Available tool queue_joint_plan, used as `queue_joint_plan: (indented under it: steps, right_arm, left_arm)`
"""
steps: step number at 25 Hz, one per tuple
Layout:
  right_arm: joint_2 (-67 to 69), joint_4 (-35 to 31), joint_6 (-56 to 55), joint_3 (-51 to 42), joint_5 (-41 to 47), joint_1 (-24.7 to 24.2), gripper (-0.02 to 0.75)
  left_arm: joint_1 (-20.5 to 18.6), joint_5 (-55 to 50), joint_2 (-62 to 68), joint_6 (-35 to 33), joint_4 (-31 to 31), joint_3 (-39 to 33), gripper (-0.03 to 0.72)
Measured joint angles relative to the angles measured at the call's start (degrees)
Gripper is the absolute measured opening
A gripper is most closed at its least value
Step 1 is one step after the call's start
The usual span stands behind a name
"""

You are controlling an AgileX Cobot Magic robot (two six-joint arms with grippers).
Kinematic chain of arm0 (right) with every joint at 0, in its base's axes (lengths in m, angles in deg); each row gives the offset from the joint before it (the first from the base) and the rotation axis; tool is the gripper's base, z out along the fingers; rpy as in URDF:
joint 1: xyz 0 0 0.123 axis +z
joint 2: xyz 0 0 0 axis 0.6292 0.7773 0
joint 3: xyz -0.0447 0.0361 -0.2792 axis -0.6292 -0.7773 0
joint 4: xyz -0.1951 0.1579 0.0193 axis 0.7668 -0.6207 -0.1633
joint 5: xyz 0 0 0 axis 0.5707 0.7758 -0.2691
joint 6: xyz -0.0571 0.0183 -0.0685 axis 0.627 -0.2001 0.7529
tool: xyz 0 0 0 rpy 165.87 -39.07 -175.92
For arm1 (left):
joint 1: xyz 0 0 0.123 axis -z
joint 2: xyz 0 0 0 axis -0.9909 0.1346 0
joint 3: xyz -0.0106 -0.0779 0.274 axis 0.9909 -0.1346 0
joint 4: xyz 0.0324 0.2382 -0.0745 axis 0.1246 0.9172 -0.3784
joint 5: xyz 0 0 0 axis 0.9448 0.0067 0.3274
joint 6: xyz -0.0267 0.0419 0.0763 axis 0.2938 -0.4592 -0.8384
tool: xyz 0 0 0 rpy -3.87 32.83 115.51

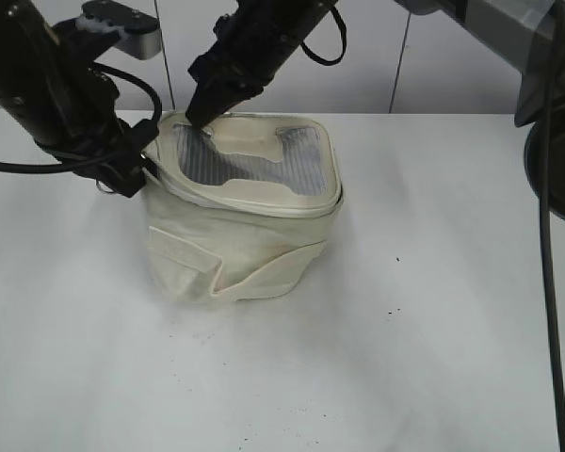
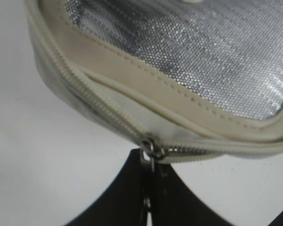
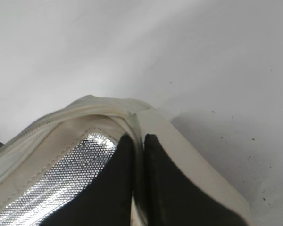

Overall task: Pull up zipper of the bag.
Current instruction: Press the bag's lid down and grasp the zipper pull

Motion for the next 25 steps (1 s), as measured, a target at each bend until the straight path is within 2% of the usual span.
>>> queue_joint_plan:
  steps: [4, 7, 17, 25]
  right_arm:
    - [-0.07, -0.12, -2.29, 0.4, 0.0, 0.05, 0.013]
    - [-0.07, 0.62, -3.47, 0.46, -0.05, 0.05, 0.013]
    - [-0.07, 7.36, -9.52, 1.48, -0.05, 0.08, 0.013]
    - [-0.07, 7.2, -11.41, 2.02, 0.0, -0.4, 0.013]
  left_arm:
    - [0.13, 0.54, -1.43, 0.04, 3.62, -0.1, 0.002]
    - [0.13, 2.47, -1.5, -0.01, 4.09, -0.39, 0.002]
    - [0.13, 3.66, 1.57, 0.1, -2.39, -0.1, 0.001]
    - [0.13, 3.72, 1.02, 0.48, -4.24, 0.02, 0.001]
